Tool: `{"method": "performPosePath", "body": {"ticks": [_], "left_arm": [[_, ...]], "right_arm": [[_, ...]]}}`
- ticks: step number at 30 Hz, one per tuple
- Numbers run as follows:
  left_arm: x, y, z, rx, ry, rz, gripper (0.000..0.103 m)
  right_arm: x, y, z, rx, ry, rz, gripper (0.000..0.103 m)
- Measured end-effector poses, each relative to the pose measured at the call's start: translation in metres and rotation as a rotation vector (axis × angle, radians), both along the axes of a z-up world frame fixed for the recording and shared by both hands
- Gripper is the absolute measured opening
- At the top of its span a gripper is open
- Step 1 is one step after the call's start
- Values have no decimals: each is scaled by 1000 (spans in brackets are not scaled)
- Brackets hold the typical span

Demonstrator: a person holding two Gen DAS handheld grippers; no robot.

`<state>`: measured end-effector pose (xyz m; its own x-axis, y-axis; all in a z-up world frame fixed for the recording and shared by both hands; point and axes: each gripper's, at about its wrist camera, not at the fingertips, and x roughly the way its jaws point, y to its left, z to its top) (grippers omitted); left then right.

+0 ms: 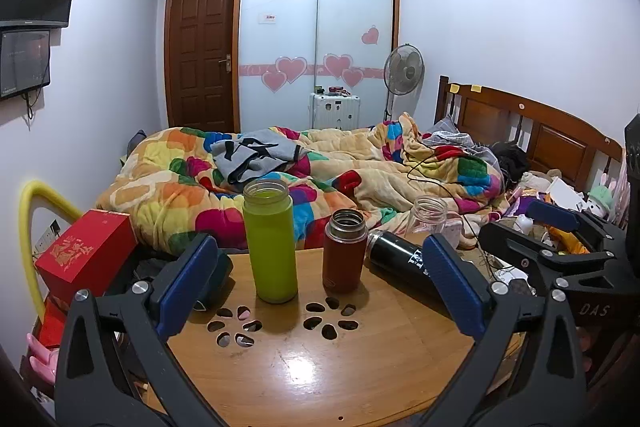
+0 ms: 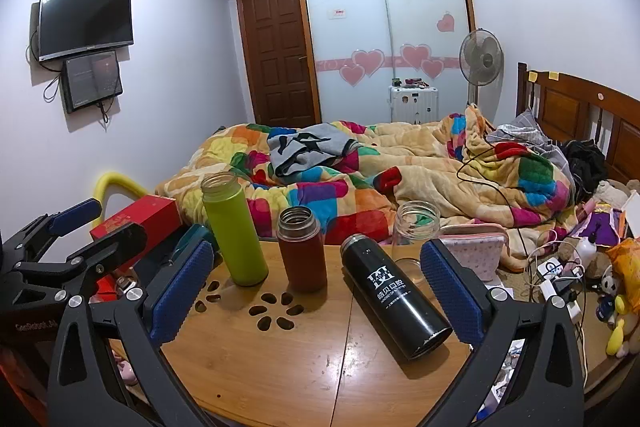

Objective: Flip cup upside down

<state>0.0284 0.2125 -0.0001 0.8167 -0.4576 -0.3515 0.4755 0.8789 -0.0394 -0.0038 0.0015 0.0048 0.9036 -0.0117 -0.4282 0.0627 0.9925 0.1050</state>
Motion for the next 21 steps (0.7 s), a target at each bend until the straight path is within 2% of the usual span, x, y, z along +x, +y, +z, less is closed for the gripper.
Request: {"method": "performPosePath", "body": {"ticks": [21], "left_arm": [[-3,-1,3,-7,-12,13,103]], "right_arm": [[2,1,0,-3,-2,2,103]]}}
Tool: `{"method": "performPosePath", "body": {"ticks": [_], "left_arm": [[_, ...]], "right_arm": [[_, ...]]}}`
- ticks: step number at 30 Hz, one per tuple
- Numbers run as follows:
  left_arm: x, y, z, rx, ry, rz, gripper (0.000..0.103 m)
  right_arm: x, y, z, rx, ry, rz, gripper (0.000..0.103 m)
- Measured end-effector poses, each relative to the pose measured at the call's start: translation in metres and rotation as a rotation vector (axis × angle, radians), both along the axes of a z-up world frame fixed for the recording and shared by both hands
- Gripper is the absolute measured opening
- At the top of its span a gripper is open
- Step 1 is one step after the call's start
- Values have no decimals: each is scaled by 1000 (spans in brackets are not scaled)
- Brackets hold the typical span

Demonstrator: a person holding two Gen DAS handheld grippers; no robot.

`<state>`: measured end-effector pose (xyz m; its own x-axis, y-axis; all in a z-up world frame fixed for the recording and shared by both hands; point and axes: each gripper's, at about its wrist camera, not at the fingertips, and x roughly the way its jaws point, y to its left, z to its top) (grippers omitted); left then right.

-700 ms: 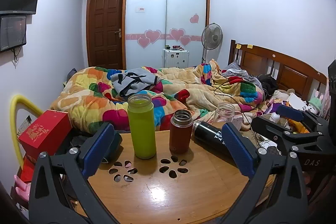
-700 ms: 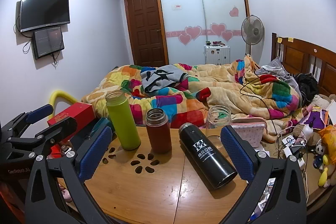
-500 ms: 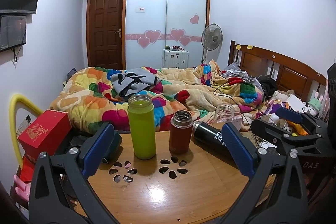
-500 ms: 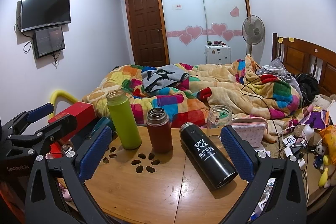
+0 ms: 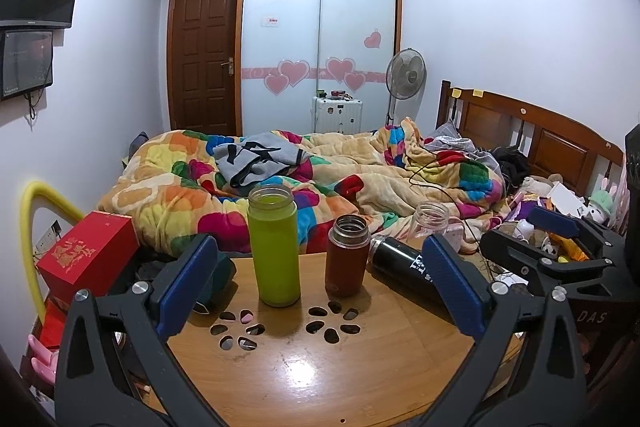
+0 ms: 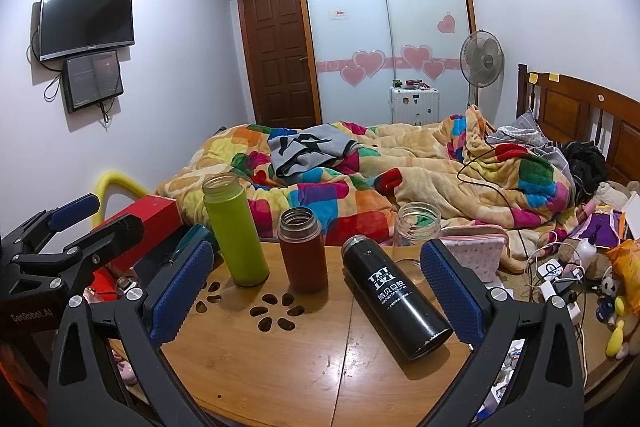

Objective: Flip cup upside down

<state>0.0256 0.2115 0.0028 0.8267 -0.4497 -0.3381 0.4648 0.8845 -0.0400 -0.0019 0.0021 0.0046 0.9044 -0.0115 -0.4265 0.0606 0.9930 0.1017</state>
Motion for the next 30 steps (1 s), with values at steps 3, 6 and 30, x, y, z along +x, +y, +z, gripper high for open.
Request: {"method": "performPosePath", "body": {"ticks": [3,6,30], "left_arm": [[1,3,1,0,-3,-1,103],[1,3,1,0,-4,0,103],[2,4,4,22,-24,9,103]], "right_arm": [[0,0,0,-2,-2,4,103],[1,1,0,-6,-2,7,103],[-1,2,0,-9,-6,5,103]]}}
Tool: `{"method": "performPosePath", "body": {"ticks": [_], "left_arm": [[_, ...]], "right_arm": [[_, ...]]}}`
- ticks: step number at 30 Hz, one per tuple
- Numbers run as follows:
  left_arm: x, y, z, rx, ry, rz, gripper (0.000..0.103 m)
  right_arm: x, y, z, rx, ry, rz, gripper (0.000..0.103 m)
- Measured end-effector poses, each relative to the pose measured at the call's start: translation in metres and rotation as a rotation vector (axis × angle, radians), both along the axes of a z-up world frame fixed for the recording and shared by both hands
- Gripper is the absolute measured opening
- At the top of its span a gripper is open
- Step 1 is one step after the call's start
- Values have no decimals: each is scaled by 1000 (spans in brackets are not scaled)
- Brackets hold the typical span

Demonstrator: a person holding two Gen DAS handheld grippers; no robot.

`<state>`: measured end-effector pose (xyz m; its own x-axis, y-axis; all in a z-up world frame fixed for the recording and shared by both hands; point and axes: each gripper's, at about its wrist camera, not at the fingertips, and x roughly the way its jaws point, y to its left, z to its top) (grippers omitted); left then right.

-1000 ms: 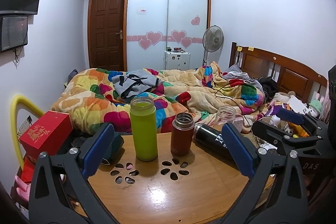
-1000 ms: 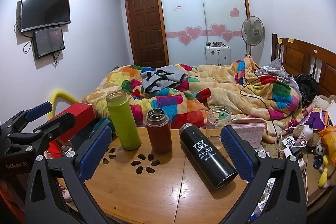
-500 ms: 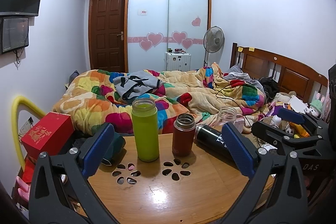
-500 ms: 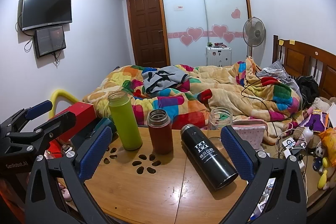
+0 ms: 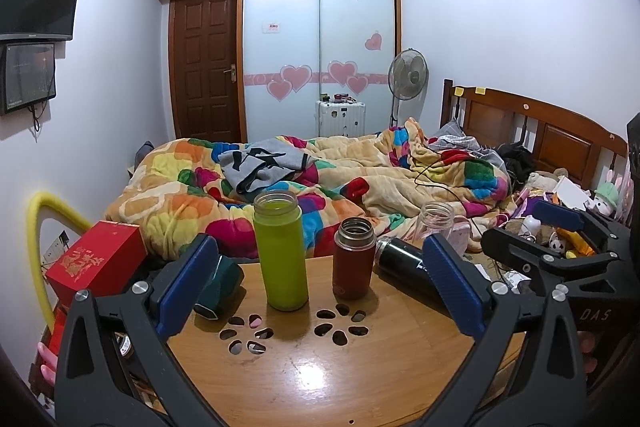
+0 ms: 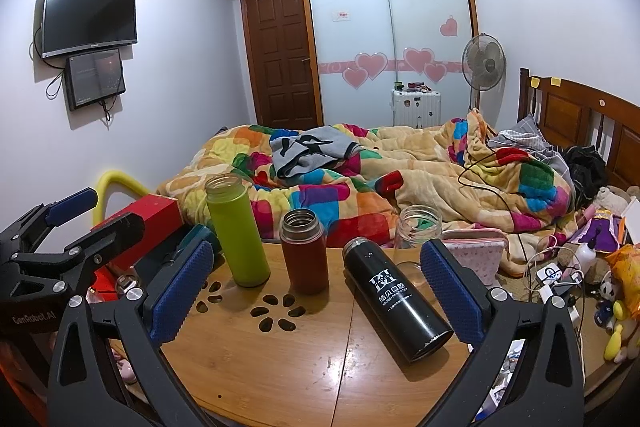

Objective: Flip cup upside down

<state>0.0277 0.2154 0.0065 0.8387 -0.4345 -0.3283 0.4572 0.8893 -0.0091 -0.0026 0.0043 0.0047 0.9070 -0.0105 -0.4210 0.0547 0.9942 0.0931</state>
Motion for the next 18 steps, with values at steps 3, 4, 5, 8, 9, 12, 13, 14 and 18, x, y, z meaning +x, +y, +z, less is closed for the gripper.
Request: {"method": "performPosePath", "body": {"ticks": [3,4,5,8,9,12,13,14,18], "left_arm": [[0,-1,-1,0,1,0,103],[1,0,-1,1,1,1,103],[0,-1,-1,1,0,0,103],[1,-1,-2,2,1,-1,103],[1,-1,-3,2,2,-3,103],[9,-2,-11,14,20,4,103],[13,-4,-16,23,28,8,103],[17,-5,-19,31,35,13,103],[44,-9,-38,69,69,38,103]], "right_arm": [[0,0,0,3,-1,2,103],[0,0,0,2,-1,2,103],[0,1,0,2,-1,1,103],[0,1,0,3,-1,3,103],[0,1,0,3,-1,3,103],[1,0,0,6,-1,-2,103],[1,-2,-1,11,-1,-6,103],[2,-4,-2,16,-1,-8,103],[8,-18,-13,39,23,-22,103]]}}
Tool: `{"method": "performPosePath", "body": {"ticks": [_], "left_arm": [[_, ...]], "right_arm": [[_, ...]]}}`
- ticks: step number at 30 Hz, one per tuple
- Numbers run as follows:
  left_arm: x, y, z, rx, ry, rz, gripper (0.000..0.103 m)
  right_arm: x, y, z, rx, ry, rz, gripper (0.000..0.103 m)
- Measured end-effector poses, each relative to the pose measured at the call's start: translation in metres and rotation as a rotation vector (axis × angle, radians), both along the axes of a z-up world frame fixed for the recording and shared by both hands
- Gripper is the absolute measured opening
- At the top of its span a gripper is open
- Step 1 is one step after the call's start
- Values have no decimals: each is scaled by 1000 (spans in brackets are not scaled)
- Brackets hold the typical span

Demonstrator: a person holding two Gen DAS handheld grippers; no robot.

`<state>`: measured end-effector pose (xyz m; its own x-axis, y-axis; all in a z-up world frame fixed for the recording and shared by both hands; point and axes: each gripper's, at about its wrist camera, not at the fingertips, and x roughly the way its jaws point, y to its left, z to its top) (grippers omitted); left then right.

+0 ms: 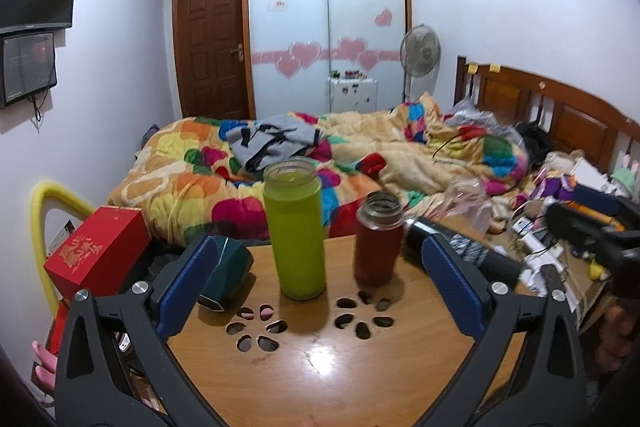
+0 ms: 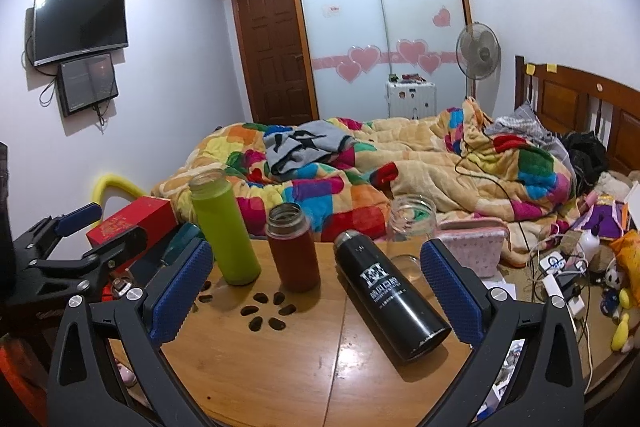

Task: Flip cup upside down
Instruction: 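Move the left gripper to the lime-green tumbler and close around it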

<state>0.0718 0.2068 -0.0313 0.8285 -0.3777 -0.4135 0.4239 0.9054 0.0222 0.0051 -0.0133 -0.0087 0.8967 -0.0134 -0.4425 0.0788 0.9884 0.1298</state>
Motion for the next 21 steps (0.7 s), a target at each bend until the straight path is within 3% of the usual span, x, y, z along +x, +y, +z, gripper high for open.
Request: {"method": "performPosePath", "body": {"ticks": [6,11,13,15,18,21], "left_arm": [[64,-13,-32,26,80,-18,103],[117,-25,-49,25,126,36,103],[131,-26,-54,12,145,47,96],[142,-26,-60,-11,182,35,79],[150,-29,-68,-34,236,15,65],[146,-31,-68,-39,231,10,64]], "right_arm": [[11,-18,-21,32,51,-15,103],[18,-26,-38,47,95,-19,103],[20,-29,-44,53,111,-22,103],[23,-33,-51,66,130,-18,103],[27,-33,-58,73,147,-7,103],[30,-32,-65,70,157,5,103]]}}
